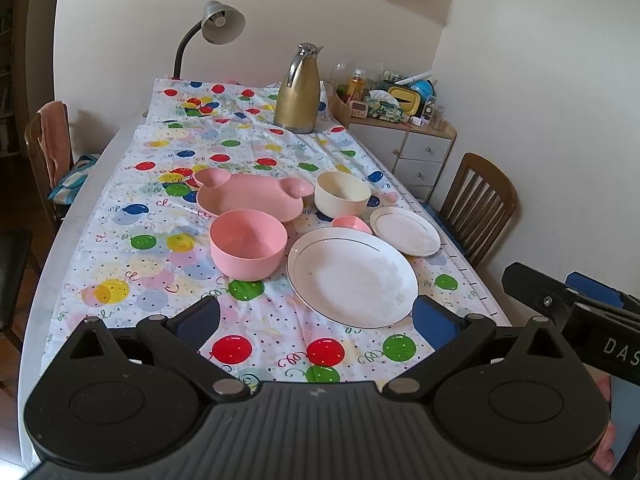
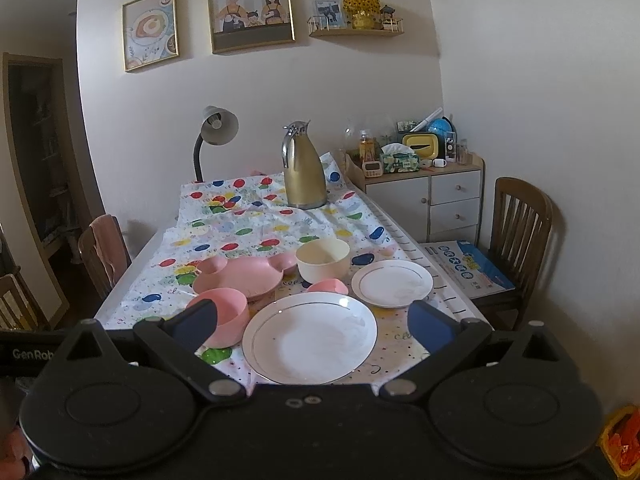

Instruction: Organize plates and bowls

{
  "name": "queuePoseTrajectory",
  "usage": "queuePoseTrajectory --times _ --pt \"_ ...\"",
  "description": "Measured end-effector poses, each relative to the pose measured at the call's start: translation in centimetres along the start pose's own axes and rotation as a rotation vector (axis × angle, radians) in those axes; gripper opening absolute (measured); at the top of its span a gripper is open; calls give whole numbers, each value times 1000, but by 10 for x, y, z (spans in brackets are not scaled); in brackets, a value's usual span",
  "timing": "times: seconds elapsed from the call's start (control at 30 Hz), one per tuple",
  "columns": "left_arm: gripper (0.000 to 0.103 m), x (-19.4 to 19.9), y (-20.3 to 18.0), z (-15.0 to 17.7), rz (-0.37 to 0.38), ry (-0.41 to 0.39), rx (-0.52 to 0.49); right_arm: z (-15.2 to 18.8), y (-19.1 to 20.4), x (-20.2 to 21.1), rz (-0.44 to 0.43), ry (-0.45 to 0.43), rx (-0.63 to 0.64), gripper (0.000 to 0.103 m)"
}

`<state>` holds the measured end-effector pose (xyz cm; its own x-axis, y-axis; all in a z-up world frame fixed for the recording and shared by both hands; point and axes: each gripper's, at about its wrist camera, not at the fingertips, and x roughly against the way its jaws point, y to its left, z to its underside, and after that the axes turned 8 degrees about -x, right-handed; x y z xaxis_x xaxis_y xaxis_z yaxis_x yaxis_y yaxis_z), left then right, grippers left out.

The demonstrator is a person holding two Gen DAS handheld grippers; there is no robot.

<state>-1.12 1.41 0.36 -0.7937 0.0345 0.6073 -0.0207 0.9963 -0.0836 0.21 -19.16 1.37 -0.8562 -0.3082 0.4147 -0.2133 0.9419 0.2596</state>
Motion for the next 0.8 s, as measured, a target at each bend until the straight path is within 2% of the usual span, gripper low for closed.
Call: queuePoseTrajectory --times 0.8 --pt "103 2 5 4 6 4 1 3 4 1 1 -4 -6 103"
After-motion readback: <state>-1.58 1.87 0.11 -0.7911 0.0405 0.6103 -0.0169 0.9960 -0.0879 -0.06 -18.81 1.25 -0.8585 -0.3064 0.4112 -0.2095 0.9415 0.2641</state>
